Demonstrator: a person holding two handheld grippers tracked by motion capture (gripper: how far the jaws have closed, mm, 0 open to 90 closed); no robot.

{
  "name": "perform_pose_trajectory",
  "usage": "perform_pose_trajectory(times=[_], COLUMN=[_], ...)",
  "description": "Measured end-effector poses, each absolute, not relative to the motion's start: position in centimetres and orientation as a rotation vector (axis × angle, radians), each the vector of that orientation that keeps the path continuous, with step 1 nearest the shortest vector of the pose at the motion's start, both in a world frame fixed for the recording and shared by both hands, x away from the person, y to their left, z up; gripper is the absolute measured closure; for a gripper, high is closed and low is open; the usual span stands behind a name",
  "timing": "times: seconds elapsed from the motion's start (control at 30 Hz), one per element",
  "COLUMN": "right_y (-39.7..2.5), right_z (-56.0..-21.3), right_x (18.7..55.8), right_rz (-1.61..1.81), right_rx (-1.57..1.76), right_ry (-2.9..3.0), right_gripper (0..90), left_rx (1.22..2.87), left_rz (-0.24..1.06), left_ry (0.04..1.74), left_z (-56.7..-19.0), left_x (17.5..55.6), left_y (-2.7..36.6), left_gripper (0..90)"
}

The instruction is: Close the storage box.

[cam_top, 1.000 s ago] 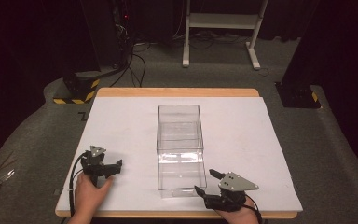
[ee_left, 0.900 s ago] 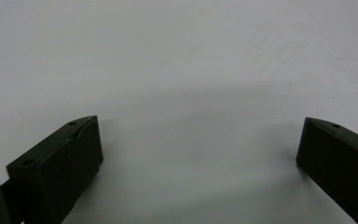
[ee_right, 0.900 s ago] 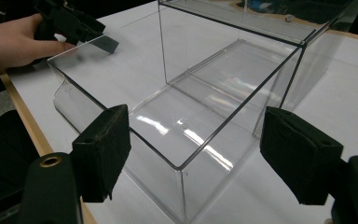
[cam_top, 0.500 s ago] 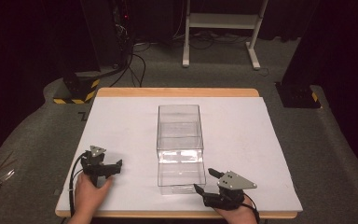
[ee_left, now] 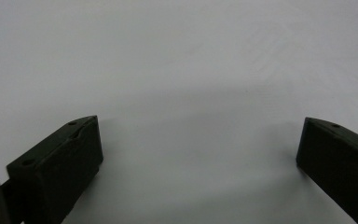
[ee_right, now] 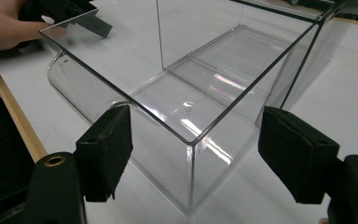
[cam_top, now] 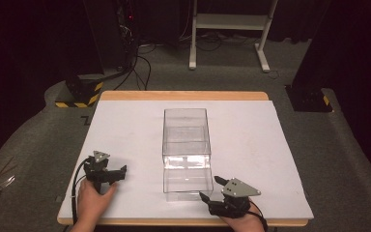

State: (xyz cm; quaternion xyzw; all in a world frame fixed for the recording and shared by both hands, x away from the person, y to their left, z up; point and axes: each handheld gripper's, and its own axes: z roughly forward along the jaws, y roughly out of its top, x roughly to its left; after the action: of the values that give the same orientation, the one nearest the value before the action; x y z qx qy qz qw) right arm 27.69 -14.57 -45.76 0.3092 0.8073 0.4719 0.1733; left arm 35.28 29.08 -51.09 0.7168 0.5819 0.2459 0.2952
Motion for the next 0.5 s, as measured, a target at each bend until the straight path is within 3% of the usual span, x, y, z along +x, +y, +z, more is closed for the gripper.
perform_pose_trajectory(times=[0.5], right_y=[-14.2], right_z=[-45.64], right_x=[28.17], right_rz=[1.35], right_rx=[0.897], right_ry=[2.276], right_gripper=[26.4], left_rx=[1.907], left_rz=[0.654], left_ry=[1.548], left_z=[-51.09], left_x=[35.28], left_y=[29.09], left_gripper=[0.6])
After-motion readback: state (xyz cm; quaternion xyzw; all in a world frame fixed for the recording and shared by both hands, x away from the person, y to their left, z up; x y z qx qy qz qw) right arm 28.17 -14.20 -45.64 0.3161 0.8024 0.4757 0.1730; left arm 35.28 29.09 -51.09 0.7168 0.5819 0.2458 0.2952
